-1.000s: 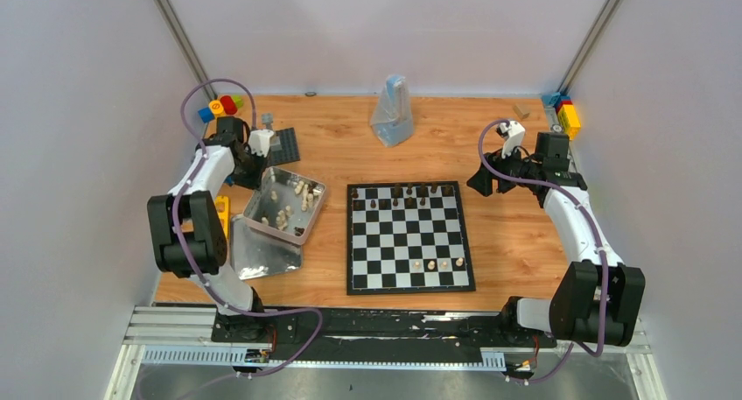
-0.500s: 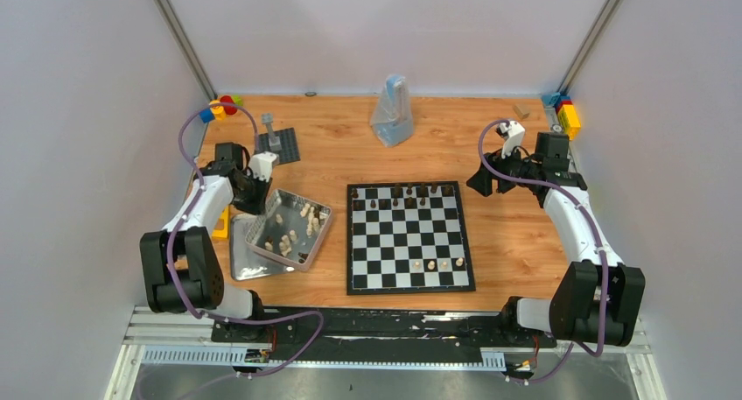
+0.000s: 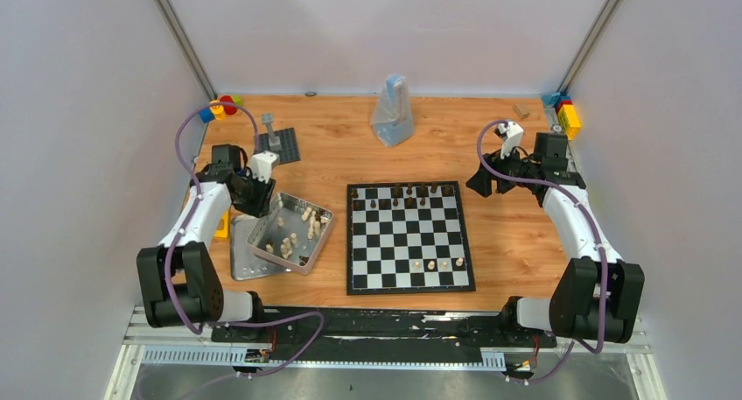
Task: Set up the chess pieces on the board
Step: Move the storage box to the center of the board, then pick up the chess piece from the storage box.
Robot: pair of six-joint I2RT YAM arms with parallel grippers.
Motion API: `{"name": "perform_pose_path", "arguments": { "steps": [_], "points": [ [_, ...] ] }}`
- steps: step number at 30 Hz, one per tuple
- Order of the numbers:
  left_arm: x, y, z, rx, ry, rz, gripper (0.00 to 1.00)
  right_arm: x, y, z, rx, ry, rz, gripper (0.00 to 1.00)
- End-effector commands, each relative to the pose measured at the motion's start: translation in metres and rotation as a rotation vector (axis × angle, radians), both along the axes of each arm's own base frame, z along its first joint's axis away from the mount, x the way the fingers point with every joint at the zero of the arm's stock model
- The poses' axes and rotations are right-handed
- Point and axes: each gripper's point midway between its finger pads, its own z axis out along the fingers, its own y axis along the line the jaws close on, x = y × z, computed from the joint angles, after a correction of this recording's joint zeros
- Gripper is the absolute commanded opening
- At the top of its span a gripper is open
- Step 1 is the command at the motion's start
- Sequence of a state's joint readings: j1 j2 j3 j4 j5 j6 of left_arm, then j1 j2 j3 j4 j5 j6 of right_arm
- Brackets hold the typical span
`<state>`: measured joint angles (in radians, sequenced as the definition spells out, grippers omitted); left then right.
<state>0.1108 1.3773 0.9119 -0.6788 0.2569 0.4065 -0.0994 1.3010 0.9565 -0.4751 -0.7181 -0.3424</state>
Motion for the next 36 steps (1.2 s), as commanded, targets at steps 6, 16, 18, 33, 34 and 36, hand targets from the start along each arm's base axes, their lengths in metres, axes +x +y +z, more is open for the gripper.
{"name": "perform_pose_path", "arguments": {
  "steps": [6,16,18,33,34,36],
  "points": [
    [-0.030,-0.017,0.054,0.031,-0.079,-0.252,0.52,0.006,0.007,0.012,-0.001,-0.045,0.046,0.65],
    [-0.069,-0.037,0.025,0.105,0.091,-0.412,0.52,0.006,0.012,0.011,-0.003,-0.042,0.057,0.65],
    [-0.068,-0.037,0.018,0.109,0.110,-0.410,0.52,0.006,0.011,0.011,-0.004,-0.042,0.056,0.65],
    [-0.072,-0.027,-0.018,0.158,0.220,-0.413,0.44,0.004,0.010,0.014,-0.014,-0.056,0.051,0.65],
    [-0.073,-0.026,-0.020,0.161,0.225,-0.412,0.43,0.004,0.010,0.014,-0.014,-0.055,0.052,0.65],
    [-0.072,-0.027,-0.022,0.159,0.228,-0.412,0.41,0.004,0.010,0.014,-0.014,-0.056,0.052,0.65]
  ]
}}
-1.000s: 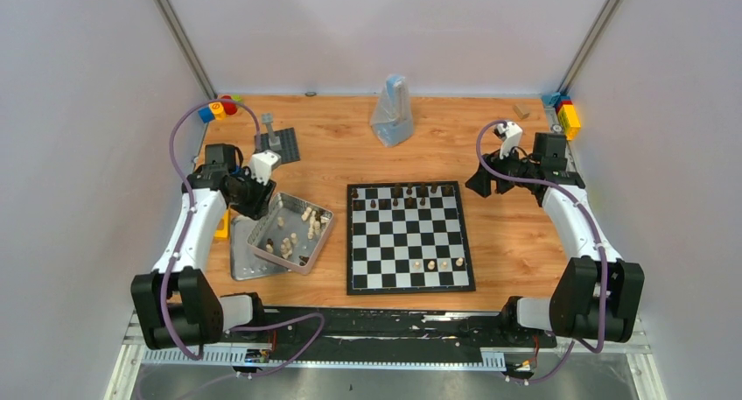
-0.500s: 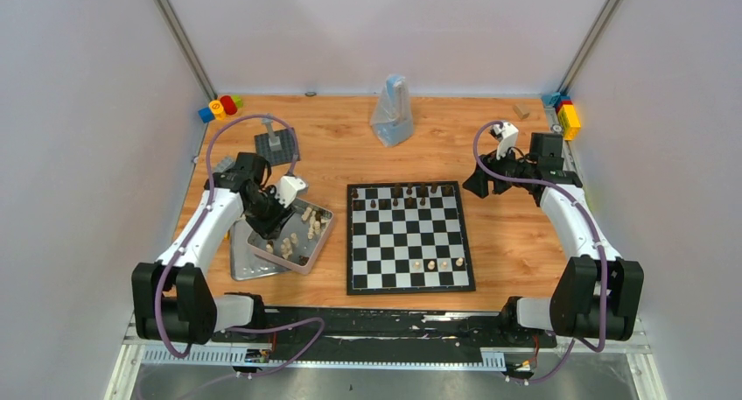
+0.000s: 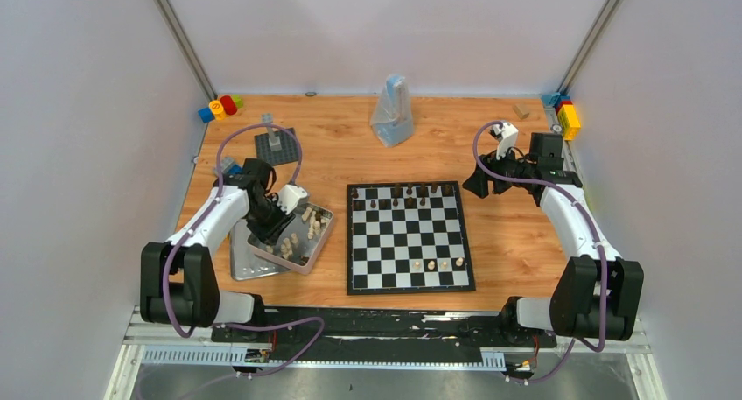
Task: Set up the chess pieces on the board
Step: Pick up the chess piece from the storage box, then place the chess piece on the chessboard.
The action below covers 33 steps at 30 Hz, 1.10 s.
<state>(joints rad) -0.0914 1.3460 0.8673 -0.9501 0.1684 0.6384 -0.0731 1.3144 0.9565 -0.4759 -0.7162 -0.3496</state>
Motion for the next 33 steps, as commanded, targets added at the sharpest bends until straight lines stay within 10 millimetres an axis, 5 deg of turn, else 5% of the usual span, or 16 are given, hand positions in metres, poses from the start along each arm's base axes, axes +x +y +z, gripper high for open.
{"name": "perform_pose_path", "arguments": {
  "steps": [1,9,22,26,33],
  "points": [
    [0.005,0.000,-0.006,0.008,-0.009,-0.019,0.40,0.005,0.002,0.018,-0.009,-0.066,0.024,0.65],
    [0.007,-0.001,-0.004,0.006,0.005,-0.021,0.19,0.005,0.002,0.019,-0.011,-0.068,0.023,0.65],
    [0.033,-0.051,0.068,-0.091,-0.127,-0.072,0.09,0.005,0.002,0.021,-0.010,-0.072,0.022,0.65],
    [0.048,-0.086,0.084,-0.114,-0.148,-0.138,0.09,0.005,0.002,0.023,-0.008,-0.076,0.020,0.65],
    [0.070,-0.180,0.095,-0.121,-0.142,-0.316,0.10,0.005,-0.002,0.029,-0.027,-0.099,0.002,0.65]
  ]
}}
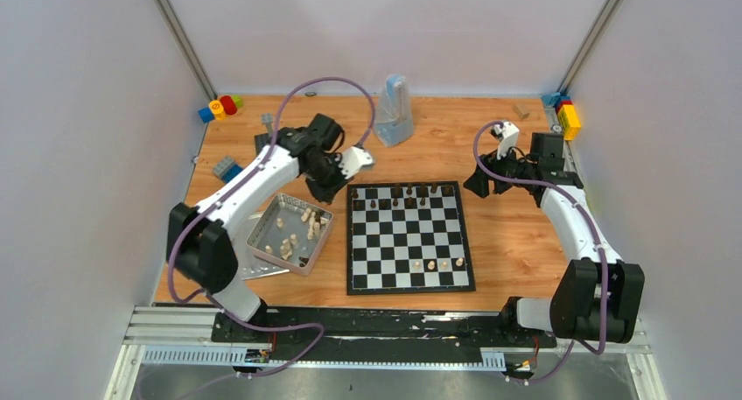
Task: Set up the chess pieces on the board
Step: Place the chess piece on the chessboard.
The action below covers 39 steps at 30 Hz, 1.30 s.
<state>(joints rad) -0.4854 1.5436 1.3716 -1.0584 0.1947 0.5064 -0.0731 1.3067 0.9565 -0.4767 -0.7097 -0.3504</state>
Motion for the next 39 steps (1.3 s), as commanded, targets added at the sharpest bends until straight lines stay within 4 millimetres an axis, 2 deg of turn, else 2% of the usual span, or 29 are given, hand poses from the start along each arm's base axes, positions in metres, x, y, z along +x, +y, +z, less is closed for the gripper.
{"name": "perform_pose_path", "arguments": {
  "steps": [1,2,3,4,5,6,7,11,15,20,29,33,36,39],
  "points": [
    [0.007,-0.054,-0.003,0.004,0.036,-0.060,0.10,0.006,-0.001,0.028,-0.025,-0.095,0.001,0.65],
    [0.009,-0.071,0.005,-0.006,0.018,-0.091,0.10,0.006,-0.003,0.029,-0.029,-0.100,-0.005,0.65],
    [0.005,-0.085,-0.007,0.015,0.048,-0.121,0.11,0.006,-0.003,0.030,-0.033,-0.102,-0.009,0.65],
    [0.010,-0.096,-0.002,0.014,0.033,-0.134,0.11,0.007,-0.004,0.032,-0.037,-0.108,-0.014,0.65],
    [0.011,-0.113,-0.005,0.019,0.033,-0.164,0.12,0.007,-0.005,0.033,-0.041,-0.112,-0.020,0.65],
    [0.010,-0.119,-0.008,0.037,0.036,-0.176,0.12,0.008,-0.007,0.033,-0.047,-0.115,-0.027,0.65],
    [0.010,-0.135,-0.012,0.042,0.034,-0.204,0.12,0.008,-0.008,0.035,-0.053,-0.121,-0.034,0.65],
    [0.004,-0.170,-0.027,0.076,0.046,-0.268,0.13,0.011,-0.014,0.037,-0.073,-0.131,-0.069,0.65],
    [-0.002,-0.194,-0.043,0.084,0.076,-0.300,0.14,0.014,-0.020,0.034,-0.089,-0.120,-0.102,0.65],
    [-0.008,-0.209,-0.063,0.105,0.104,-0.318,0.17,0.017,-0.026,0.033,-0.097,-0.113,-0.126,0.65],
    [-0.012,-0.215,-0.077,0.122,0.128,-0.324,0.28,0.017,-0.027,0.031,-0.101,-0.111,-0.130,0.65],
    [-0.010,-0.214,-0.067,0.115,0.102,-0.324,0.37,0.017,-0.027,0.030,-0.098,-0.105,-0.128,0.65],
    [-0.006,-0.211,-0.050,0.098,0.052,-0.325,0.45,0.017,-0.026,0.030,-0.091,-0.104,-0.125,0.65],
    [-0.002,-0.208,-0.032,0.071,-0.010,-0.325,0.48,0.016,-0.024,0.029,-0.074,-0.093,-0.119,0.65]
  ]
}}
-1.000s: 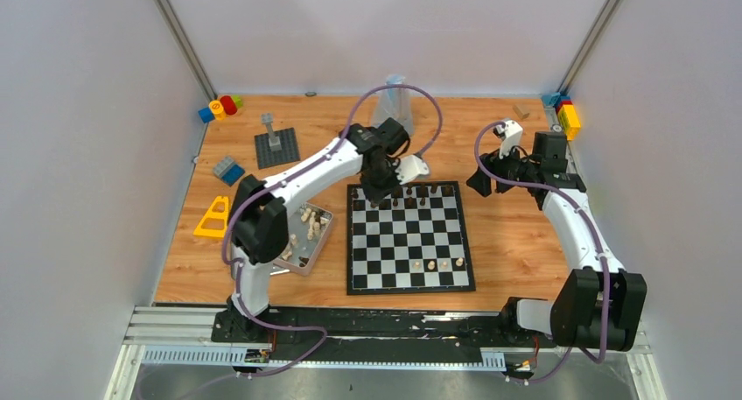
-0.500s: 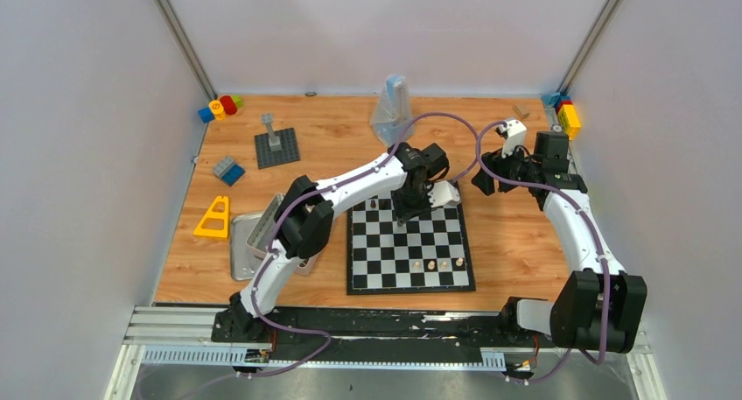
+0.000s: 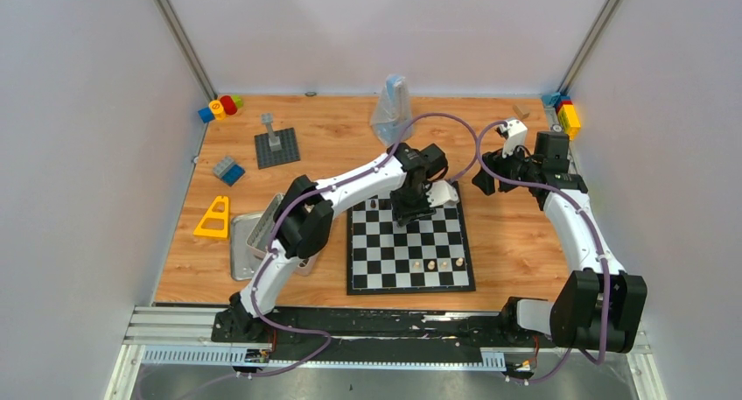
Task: Set up the chess pieces on the board
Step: Place the chess piece on the chessboard, then pick up the chess piece from the chessboard.
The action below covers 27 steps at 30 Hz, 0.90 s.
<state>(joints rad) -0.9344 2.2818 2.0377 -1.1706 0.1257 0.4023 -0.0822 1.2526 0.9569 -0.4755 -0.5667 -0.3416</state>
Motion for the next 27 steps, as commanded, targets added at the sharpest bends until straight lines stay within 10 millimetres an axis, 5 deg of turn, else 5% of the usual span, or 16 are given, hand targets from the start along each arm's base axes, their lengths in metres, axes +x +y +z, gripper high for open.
{"name": "perform_pose_path", "arguments": {
  "steps": [1,6,8,15,22,27],
  "points": [
    [0.009,-0.001,0.065,-0.127,-0.147,0.000,0.49,0.009,0.001,0.021,0.025,-0.048,0.005,0.65],
    [0.014,0.021,0.095,-0.177,-0.241,0.027,0.57,0.002,0.014,0.028,0.079,-0.046,0.060,0.65],
    [0.022,0.042,0.115,-0.218,-0.284,0.076,0.60,-0.003,0.023,0.032,0.120,-0.040,0.099,0.65],
    [0.046,0.125,0.134,-0.219,-0.392,0.269,0.64,-0.016,0.059,0.028,0.165,-0.011,0.241,0.65],
    [0.062,0.215,0.167,-0.309,-0.458,0.536,0.73,-0.036,0.133,-0.002,0.036,0.036,0.451,0.64],
    [0.066,0.248,0.189,-0.374,-0.531,0.646,0.81,-0.049,0.172,-0.036,-0.098,0.077,0.555,0.63]
  ]
}}
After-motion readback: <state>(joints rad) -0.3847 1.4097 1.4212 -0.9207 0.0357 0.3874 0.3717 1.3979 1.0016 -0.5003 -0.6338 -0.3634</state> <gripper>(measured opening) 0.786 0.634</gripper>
